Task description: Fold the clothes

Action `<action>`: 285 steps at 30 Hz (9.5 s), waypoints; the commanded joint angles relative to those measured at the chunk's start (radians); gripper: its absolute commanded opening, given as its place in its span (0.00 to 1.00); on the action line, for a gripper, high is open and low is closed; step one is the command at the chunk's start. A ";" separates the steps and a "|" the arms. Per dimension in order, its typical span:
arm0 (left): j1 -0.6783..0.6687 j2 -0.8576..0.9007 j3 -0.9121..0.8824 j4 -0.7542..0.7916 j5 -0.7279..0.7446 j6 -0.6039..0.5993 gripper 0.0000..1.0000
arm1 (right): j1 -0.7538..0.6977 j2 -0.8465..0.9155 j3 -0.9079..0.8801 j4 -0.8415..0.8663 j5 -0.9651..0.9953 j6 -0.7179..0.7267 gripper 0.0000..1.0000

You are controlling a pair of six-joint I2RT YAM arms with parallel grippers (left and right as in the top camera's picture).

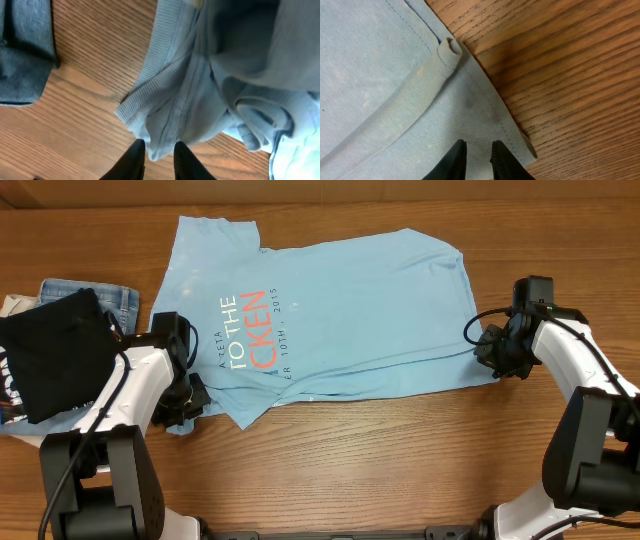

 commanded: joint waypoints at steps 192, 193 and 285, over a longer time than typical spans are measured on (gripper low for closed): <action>0.006 0.031 0.177 0.420 0.217 -0.051 0.09 | -0.029 0.082 0.031 0.474 -0.127 0.175 0.06; 0.006 0.034 0.177 0.415 0.215 -0.051 0.09 | -0.029 0.082 0.031 0.479 -0.127 0.182 0.07; -0.017 0.052 0.031 0.060 0.150 0.029 0.42 | -0.031 0.082 0.022 -0.072 0.100 0.150 0.04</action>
